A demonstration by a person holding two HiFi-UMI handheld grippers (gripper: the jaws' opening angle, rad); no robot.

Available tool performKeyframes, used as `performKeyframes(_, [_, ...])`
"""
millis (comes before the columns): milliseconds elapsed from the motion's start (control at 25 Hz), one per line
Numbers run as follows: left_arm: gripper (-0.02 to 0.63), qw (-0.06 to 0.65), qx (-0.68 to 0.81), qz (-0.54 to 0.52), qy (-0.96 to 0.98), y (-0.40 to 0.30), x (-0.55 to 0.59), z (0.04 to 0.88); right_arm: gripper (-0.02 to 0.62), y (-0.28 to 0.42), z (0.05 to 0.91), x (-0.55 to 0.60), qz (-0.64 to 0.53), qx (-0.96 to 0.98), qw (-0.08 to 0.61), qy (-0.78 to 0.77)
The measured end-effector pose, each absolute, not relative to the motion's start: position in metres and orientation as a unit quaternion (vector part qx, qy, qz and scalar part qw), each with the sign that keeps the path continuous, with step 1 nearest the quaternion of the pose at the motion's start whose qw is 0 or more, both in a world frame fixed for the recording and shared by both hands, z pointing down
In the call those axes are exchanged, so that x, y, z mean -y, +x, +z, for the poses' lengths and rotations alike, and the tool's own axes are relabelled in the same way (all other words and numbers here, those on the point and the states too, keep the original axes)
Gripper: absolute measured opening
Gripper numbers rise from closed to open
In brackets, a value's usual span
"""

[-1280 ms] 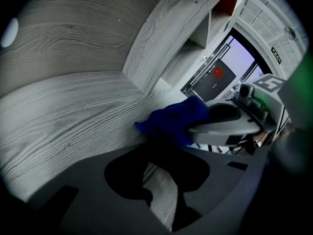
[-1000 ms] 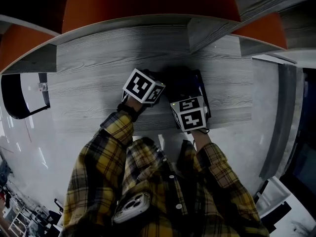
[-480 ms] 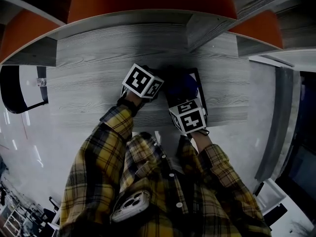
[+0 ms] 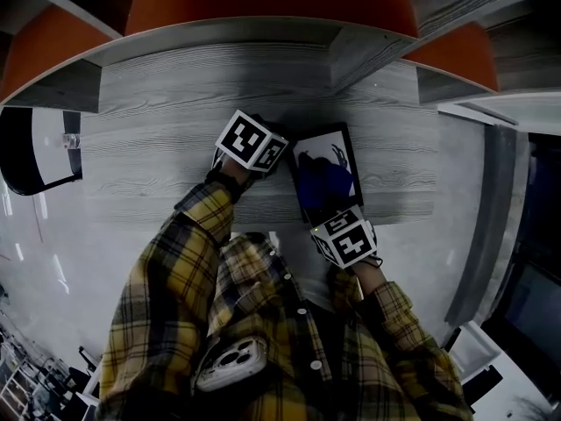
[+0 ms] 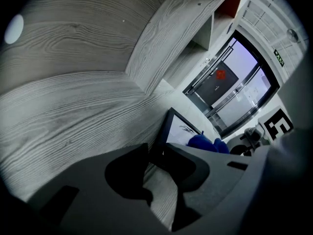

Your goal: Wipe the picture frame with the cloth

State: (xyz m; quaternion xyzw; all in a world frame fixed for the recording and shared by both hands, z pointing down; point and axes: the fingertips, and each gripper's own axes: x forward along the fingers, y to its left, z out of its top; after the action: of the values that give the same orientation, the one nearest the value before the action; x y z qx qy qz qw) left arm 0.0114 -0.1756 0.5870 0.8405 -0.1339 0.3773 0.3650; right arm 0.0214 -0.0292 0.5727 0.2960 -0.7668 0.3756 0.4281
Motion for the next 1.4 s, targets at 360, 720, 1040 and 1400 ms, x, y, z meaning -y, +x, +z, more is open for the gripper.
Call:
performKeyframes(360, [0.106,0.362,0.134,0.376,0.842,0.012,0.176,0.587,0.046,0.030,0.574,-0.026,0.395,0.772,0.428,0.255])
performKeyframes(720, [0.106,0.364,0.145,0.376,0.840,0.013,0.177,0.587,0.047,0.042,0.493,0.082,0.325,0.823,0.322,0.337])
performKeyframes(1040, [0.106,0.367,0.148,0.373,0.840,0.012,0.177,0.586,0.048,0.032,0.548,0.171,0.293,0.801,0.361,0.377])
performKeyframes(1400, [0.106,0.371,0.150,0.371,0.838,0.011,0.177,0.587,0.047,0.039,0.580,0.136,0.360,0.773,0.380,0.357])
